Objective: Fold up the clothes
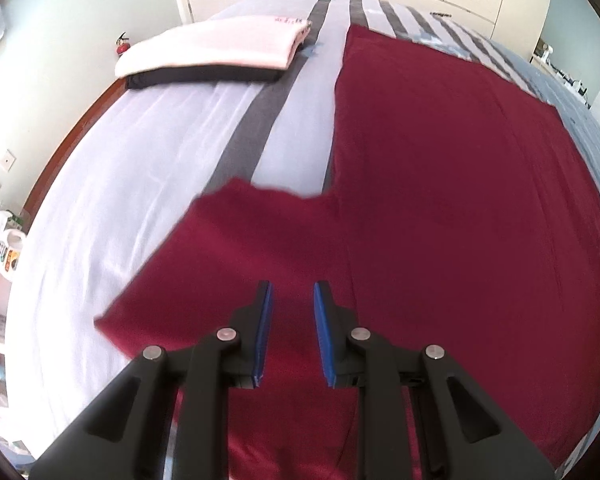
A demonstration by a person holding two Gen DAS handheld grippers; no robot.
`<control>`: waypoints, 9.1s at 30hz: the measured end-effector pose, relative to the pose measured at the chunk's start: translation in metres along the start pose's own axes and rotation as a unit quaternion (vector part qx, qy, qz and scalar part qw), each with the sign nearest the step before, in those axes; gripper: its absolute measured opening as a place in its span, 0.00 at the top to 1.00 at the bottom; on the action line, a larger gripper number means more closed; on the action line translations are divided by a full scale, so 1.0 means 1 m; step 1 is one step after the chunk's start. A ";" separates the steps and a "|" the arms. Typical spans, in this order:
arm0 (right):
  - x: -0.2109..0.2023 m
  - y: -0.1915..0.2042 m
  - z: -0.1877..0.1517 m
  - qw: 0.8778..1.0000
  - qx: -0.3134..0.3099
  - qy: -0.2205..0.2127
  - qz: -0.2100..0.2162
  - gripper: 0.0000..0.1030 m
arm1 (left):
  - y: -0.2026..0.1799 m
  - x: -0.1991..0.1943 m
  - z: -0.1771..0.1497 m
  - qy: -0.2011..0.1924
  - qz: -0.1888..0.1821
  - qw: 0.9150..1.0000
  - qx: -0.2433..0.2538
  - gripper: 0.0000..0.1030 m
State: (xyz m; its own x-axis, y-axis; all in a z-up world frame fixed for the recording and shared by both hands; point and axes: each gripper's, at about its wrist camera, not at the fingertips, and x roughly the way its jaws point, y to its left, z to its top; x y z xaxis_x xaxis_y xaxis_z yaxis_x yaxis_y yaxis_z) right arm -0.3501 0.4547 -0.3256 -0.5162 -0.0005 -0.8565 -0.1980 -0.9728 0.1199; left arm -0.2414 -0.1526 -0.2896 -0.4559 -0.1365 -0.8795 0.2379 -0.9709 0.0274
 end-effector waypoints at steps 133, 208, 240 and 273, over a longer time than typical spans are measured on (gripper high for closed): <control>-0.135 0.031 -0.222 0.994 0.070 0.089 0.002 0.80 | 0.047 -0.050 -0.135 0.047 -0.034 0.992 -0.109 0.54; -0.028 -0.078 -0.099 0.992 0.120 0.031 -0.029 0.98 | -0.086 -0.017 -0.058 0.063 -0.001 0.997 0.043 0.75; 0.000 -0.008 -0.026 0.996 -0.041 0.061 0.048 0.68 | -0.085 -0.026 -0.064 0.073 0.003 0.997 0.034 0.75; -0.158 0.053 -0.173 0.994 -0.052 0.034 0.094 0.86 | -0.072 -0.106 -0.127 0.035 -0.051 0.998 0.021 0.70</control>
State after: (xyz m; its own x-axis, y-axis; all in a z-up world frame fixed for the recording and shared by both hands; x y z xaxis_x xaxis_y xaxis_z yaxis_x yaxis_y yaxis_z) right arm -0.1345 0.3626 -0.2705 -0.4785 -0.1970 -0.8557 -0.0147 -0.9726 0.2322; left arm -0.1013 -0.0437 -0.2592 -0.4153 -0.0247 -0.9094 0.1573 -0.9865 -0.0450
